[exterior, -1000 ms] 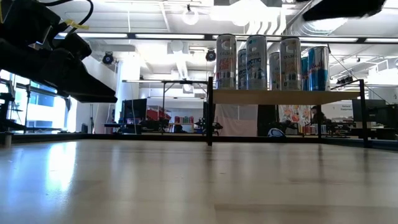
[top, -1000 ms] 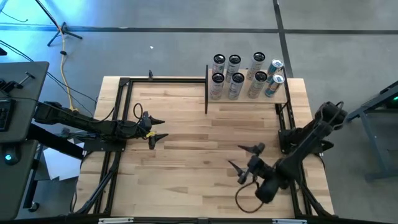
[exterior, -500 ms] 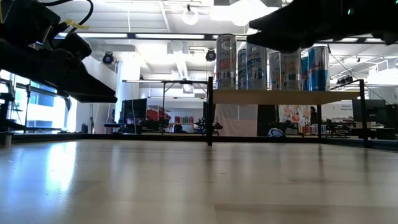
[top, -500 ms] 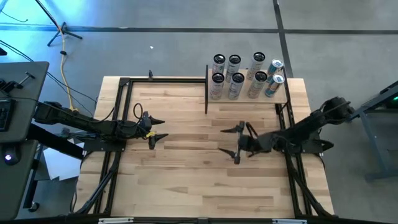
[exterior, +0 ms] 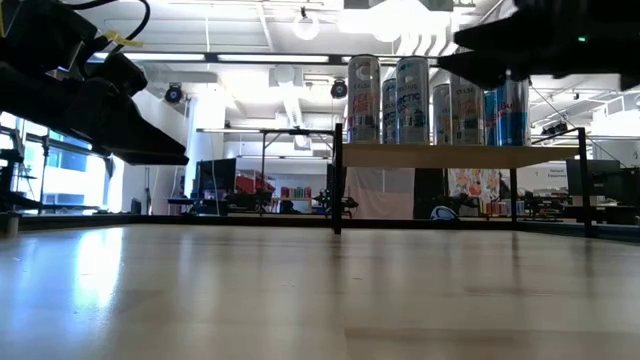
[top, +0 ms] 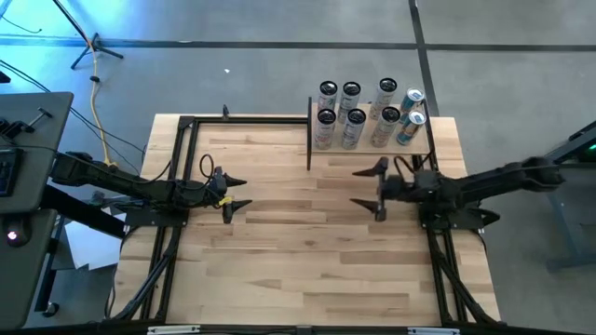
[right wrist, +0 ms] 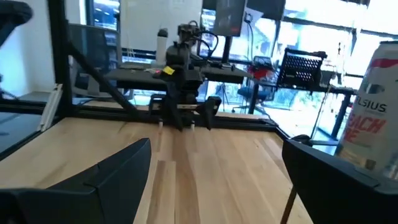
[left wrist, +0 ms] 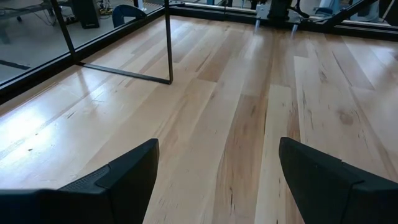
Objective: Place canned beverage on shelf
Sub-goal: Return to Home Position
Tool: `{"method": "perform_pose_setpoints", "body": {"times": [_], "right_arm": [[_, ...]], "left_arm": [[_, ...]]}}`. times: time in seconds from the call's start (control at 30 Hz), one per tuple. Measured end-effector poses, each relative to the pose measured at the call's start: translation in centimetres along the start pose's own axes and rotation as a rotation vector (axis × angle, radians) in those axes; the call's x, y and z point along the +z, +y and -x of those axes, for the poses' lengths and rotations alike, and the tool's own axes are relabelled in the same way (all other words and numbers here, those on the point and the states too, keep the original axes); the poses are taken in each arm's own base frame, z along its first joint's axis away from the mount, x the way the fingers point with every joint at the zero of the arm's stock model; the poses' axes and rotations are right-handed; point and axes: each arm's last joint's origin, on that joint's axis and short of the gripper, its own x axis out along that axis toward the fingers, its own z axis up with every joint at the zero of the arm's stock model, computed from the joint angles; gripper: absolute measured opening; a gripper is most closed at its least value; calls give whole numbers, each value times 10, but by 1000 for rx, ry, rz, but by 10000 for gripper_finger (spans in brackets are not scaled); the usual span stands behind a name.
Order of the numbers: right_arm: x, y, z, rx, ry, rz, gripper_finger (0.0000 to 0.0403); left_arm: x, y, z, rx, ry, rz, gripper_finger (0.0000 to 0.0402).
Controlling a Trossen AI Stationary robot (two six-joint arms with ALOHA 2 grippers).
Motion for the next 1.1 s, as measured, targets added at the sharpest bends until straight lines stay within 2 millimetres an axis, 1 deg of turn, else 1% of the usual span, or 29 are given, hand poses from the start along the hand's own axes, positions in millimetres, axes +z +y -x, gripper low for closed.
{"method": "perform_pose_setpoints", "body": {"times": [0.13,0.23,0.4,0.5,0.67,0.9,1.1], "right_arm": [[-5,-1,19,-10,-44,17,349],[-14,-1,32,-45,-35,-1,349],[-25,-3,46,-61,-73,-20,349],[-27,-3,51,-62,-48,-18,349],[-25,-5,56,-76,-62,-16,349],[-28,-6,63,-82,-30,-16,349],[-28,-7,69,-84,-39,-18,349]], "left_arm": [[0,0,0,0,0,0,305],[0,0,0,0,0,0,305],[0,0,0,1,0,0,305],[0,0,0,0,0,0,305],[0,0,0,0,0,0,305],[0,0,0,0,0,0,305],[0,0,0,0,0,0,305]]}}
